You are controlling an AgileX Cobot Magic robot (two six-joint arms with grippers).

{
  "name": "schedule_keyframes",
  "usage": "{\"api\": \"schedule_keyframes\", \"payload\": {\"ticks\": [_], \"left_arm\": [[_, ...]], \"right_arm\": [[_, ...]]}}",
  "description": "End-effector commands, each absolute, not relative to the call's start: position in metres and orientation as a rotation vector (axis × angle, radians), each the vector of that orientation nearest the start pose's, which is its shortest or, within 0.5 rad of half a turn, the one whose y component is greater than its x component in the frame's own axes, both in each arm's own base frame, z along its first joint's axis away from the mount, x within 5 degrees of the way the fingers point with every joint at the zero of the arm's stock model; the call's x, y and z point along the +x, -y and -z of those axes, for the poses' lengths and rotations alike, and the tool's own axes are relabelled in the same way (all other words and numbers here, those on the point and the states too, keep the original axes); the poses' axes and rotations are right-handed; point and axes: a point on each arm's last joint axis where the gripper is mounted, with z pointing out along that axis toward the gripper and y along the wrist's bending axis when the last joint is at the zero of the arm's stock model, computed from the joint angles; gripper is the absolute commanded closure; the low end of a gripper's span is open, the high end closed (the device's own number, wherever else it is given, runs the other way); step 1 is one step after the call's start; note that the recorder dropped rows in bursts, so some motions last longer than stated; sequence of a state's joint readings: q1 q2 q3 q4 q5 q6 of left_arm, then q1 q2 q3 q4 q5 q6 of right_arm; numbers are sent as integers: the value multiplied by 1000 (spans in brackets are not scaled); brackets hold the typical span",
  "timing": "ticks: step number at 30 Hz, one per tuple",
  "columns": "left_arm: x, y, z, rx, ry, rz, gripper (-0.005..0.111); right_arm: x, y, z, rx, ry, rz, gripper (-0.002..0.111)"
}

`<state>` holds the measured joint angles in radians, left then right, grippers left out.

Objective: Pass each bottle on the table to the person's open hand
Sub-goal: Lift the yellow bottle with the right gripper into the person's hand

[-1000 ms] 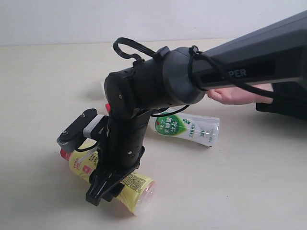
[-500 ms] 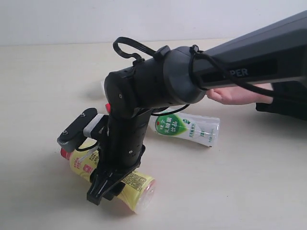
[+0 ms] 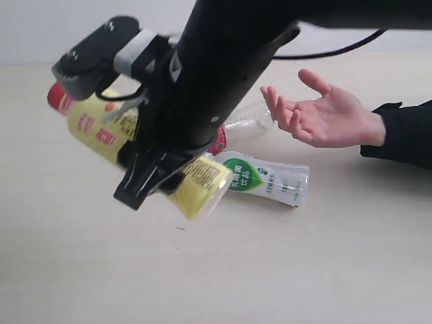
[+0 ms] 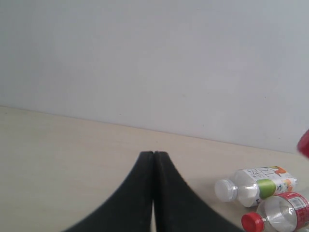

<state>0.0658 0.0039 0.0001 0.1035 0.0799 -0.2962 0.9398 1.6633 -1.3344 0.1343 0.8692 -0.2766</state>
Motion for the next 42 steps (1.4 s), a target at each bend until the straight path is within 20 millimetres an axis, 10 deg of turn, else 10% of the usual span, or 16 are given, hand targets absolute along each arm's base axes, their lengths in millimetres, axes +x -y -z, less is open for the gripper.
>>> {"api": "schedule_keyframes", "payload": {"ticks": [1, 11, 18, 35, 42], "left_arm": [[56, -5, -206, -211, -1548, 92, 106], [56, -5, -206, -211, -1548, 92, 106], [56, -5, -206, -211, -1548, 92, 106], [56, -5, -206, -211, -1548, 92, 106], [56, -5, -206, -211, -1548, 92, 106]], "right_arm": [[212, -246, -322, -1279, -2308, -239, 108], [273, -123, -340, -694, -2577, -49, 108], [305, -86, -311, -467, -2731, -103, 108], [354, -95, -217, -498, -2910, -130, 108], [352, -110, -213, -572, -2888, -360, 108]]}}
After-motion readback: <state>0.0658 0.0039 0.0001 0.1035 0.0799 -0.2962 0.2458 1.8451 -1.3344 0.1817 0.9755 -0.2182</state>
